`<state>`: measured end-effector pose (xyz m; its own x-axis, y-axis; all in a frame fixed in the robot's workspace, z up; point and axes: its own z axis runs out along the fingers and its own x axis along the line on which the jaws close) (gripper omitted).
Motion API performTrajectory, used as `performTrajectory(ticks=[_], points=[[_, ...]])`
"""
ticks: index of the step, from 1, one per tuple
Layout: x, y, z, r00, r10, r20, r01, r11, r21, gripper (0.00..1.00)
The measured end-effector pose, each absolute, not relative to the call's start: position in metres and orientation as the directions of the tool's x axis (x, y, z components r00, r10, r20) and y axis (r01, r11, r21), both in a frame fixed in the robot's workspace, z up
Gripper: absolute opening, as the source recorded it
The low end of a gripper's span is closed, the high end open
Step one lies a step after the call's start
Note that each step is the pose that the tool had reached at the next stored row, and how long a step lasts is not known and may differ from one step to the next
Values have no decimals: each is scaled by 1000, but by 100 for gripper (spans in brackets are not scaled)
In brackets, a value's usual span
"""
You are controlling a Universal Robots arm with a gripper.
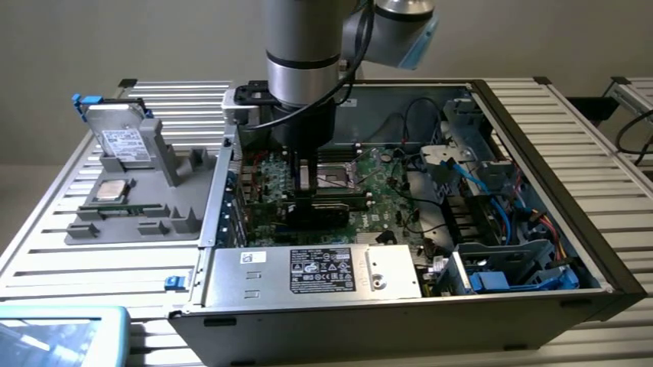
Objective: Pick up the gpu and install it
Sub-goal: 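Press down on the gpu until it lock into place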
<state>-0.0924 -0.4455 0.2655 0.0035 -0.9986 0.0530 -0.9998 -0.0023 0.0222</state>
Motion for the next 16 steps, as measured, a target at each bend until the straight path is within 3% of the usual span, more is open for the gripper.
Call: performTrajectory(ticks=[9,16], points=[[-95,-445,300,3,-999,52,-1000,-2,23,12],[-95,-445,300,4,-999,52,-999,-3,33,12]])
